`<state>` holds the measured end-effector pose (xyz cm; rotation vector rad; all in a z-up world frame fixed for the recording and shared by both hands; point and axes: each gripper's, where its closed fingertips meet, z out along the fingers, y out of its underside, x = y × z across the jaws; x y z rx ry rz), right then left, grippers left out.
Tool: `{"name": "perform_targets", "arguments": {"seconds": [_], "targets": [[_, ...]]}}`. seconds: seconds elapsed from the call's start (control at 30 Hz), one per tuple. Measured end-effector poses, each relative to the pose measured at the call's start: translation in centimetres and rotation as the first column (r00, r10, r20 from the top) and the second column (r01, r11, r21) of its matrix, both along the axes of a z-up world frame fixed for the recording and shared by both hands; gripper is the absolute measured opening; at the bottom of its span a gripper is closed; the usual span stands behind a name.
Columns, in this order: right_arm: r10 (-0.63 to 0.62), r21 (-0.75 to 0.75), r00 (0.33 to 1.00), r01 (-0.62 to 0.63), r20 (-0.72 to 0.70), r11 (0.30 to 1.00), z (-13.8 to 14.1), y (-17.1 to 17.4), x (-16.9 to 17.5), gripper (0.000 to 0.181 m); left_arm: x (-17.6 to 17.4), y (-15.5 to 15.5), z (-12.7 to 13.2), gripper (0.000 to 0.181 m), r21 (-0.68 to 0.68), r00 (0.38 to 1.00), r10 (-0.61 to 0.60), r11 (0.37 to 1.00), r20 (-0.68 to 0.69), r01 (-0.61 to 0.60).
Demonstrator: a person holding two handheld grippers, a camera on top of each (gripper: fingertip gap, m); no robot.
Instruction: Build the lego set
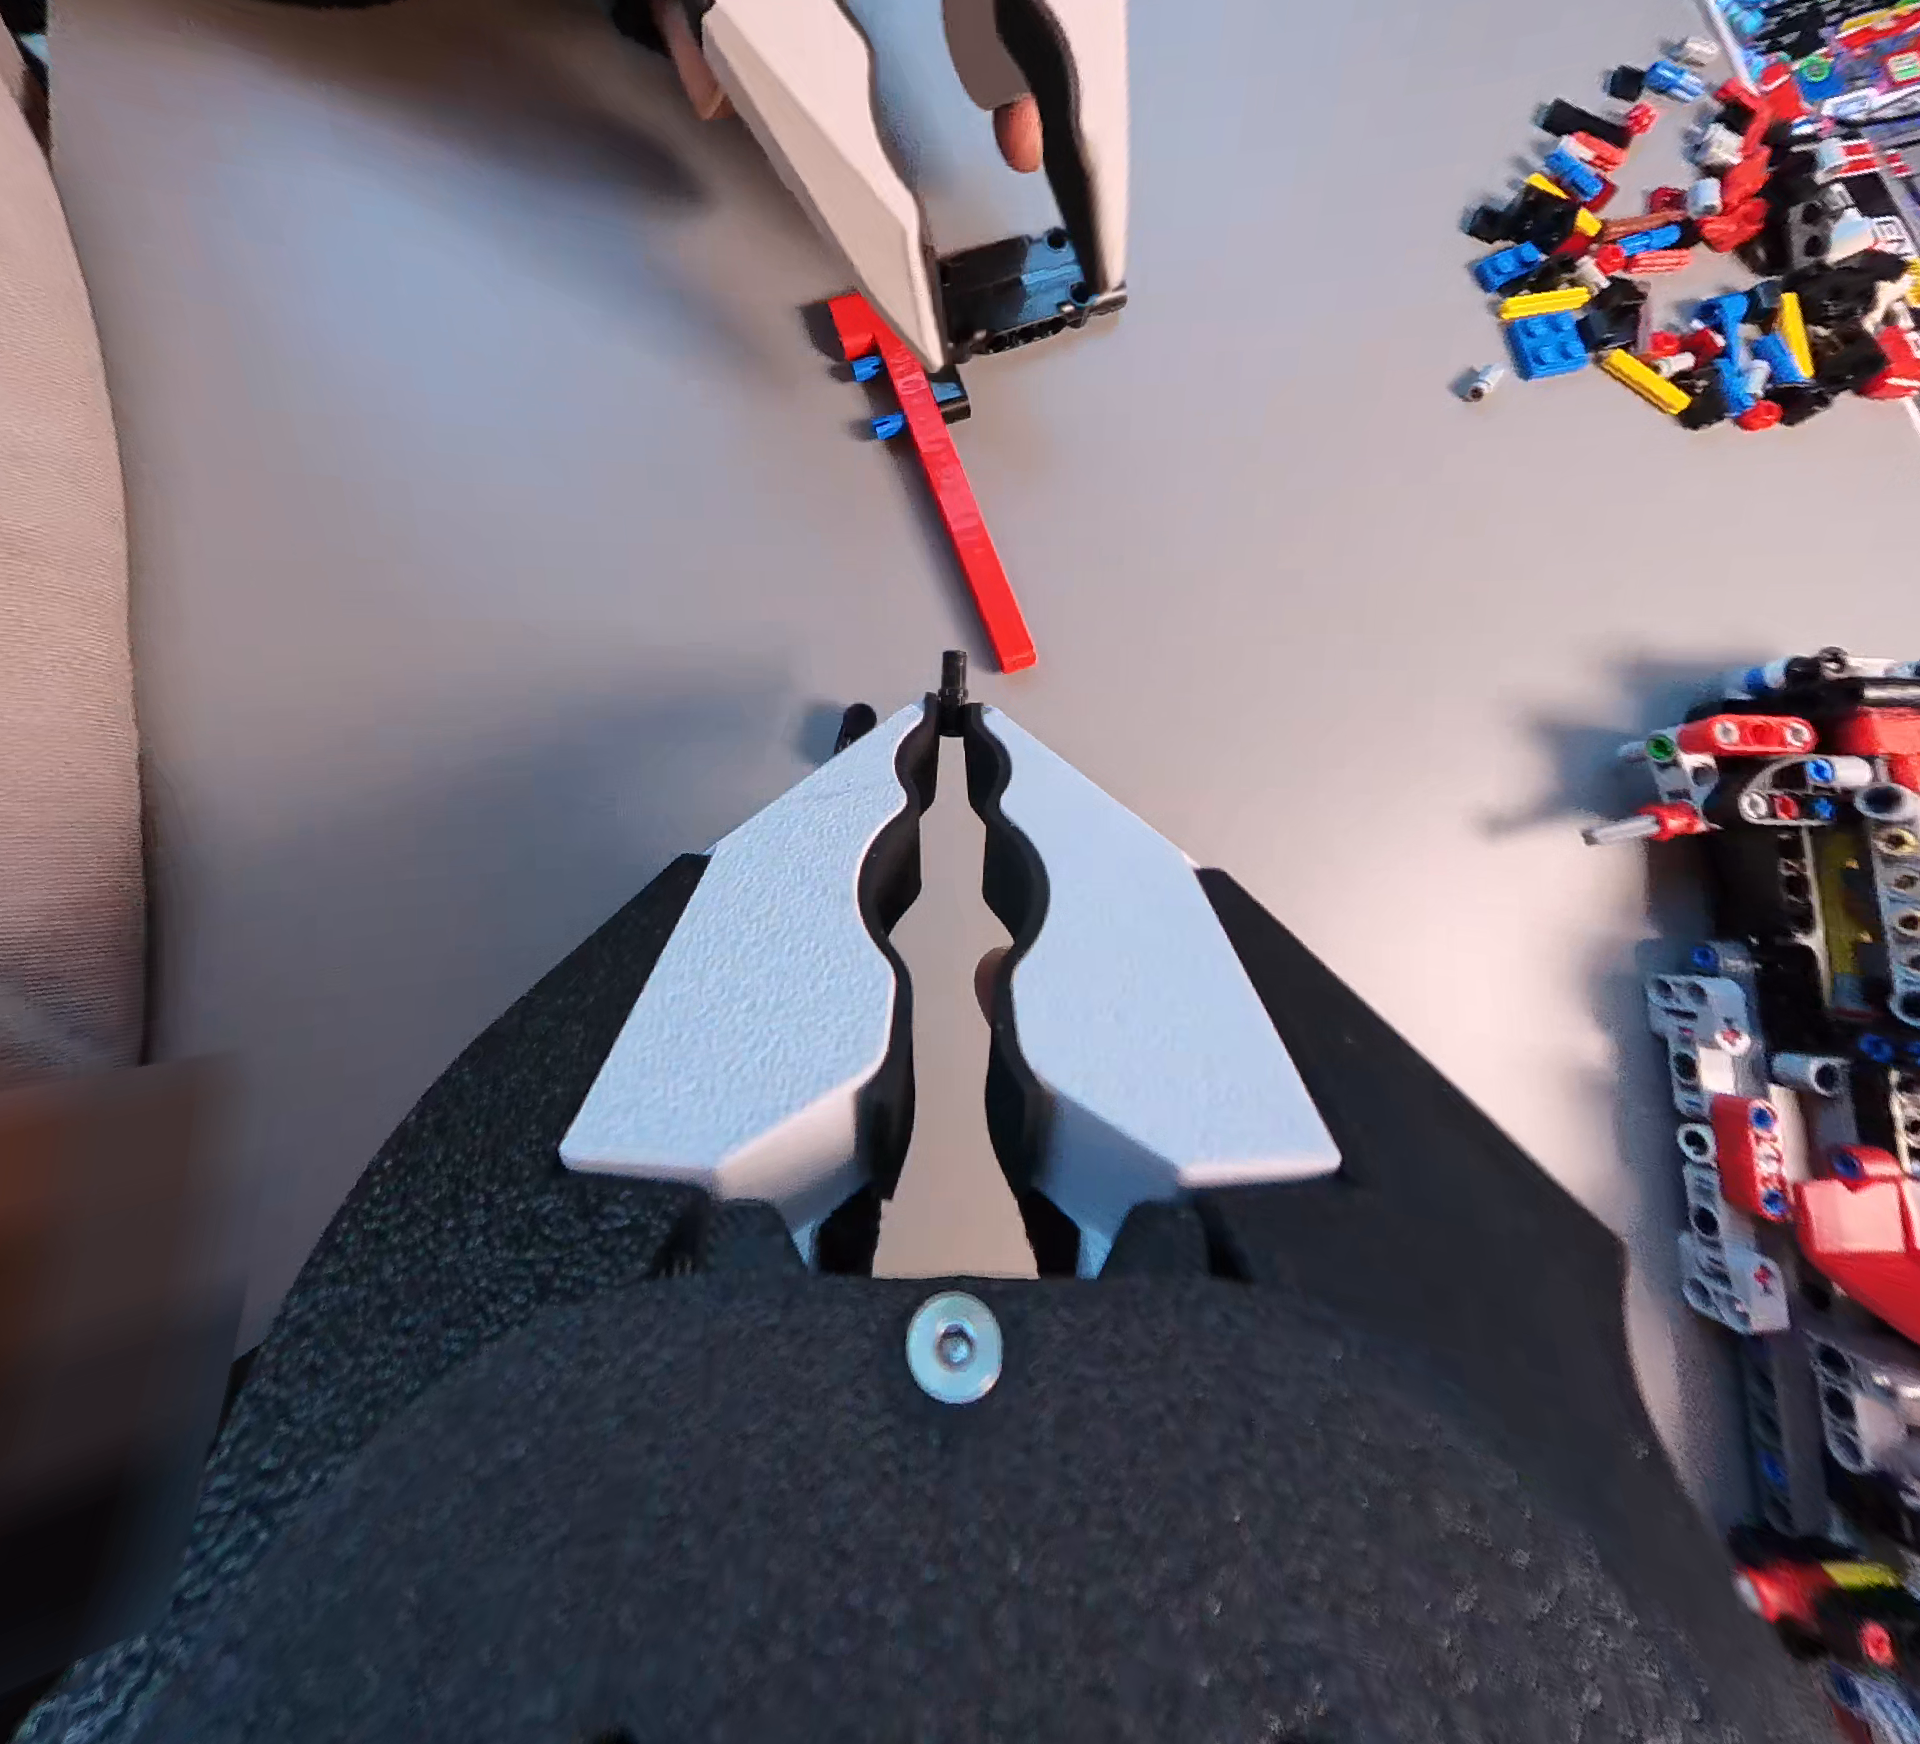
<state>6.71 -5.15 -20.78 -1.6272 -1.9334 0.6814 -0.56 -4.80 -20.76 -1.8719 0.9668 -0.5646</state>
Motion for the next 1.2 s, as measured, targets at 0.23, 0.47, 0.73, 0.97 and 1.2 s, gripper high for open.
{"name": "perform_targets", "arguments": {"seconds": [0.23, 0.47, 0.73, 0.97, 1.2], "targets": [[0.012, -0.032, 1.000, -0.013, -0.027, 0.999, 0.6, -1.5, 0.4, 0.001, 3.5, -2.7, 0.6, 0.018, -0.019, 0.983, -0.172, 0.985, 0.066, 0.173], [0.070, -0.033, 0.993, -0.074, -0.096, 0.997, 0.8, -3.3, -1.7, 0.001, 5.7, -4.2, 2.1, 0.010, -0.035, 0.950, -0.241, 0.967, 0.197, 0.252], [0.106, -0.031, 0.983, -0.112, -0.152, 0.993, 1.7, -4.1, -2.3, 0.002, 5.8, -4.4, 2.0, 0.003, -0.027, 0.950, -0.255, 0.964, 0.181, 0.265], [0.058, -0.092, 0.912, -0.104, -0.405, 0.990, 5.5, -3.7, -3.1, 0.003, 5.1, -4.2, 5.3, 0.002, -0.099, 0.854, -0.219, 0.949, 0.473, 0.298], [0.080, -0.088, 0.865, -0.142, -0.495, 0.986, 7.1, -4.5, -3.5, 0.002, 5.0, -4.8, 6.9, 0.002, -0.098, 0.777, -0.240, 0.927, 0.582, 0.361]]}}
